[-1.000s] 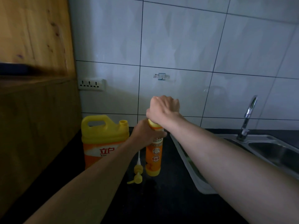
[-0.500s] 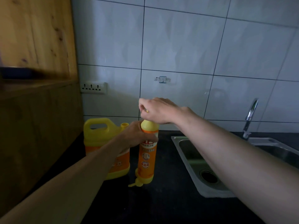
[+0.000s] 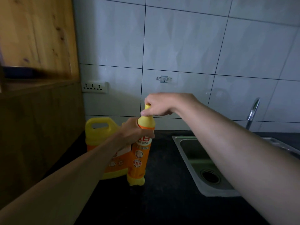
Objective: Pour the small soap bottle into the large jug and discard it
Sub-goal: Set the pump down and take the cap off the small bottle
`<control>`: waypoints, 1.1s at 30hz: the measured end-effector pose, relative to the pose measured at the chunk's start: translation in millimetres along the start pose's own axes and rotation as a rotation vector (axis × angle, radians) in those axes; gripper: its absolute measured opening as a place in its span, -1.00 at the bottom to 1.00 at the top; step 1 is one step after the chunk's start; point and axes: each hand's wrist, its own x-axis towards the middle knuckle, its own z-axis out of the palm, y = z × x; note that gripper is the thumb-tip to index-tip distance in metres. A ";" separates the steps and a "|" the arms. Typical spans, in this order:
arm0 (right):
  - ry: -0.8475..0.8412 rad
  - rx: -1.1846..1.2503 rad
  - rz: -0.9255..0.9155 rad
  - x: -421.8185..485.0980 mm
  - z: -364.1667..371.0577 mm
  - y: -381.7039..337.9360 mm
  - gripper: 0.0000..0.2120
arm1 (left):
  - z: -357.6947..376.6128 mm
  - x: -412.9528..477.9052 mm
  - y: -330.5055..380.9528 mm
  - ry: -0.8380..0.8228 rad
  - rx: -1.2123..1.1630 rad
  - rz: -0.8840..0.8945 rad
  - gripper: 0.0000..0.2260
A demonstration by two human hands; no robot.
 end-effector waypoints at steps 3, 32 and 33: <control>-0.188 0.240 0.020 -7.3 -8.6 -0.9 -0.75 | 0.6 -2.6 -0.1 -0.007 0.015 -0.001 -0.75; 0.297 0.445 0.286 9.2 120.2 42.1 -0.82 | -9.9 -5.4 5.5 0.207 -0.046 0.127 -0.86; 0.240 0.423 0.300 10.2 132.5 41.2 -0.83 | -9.3 -4.7 4.3 0.220 -0.037 0.133 -0.85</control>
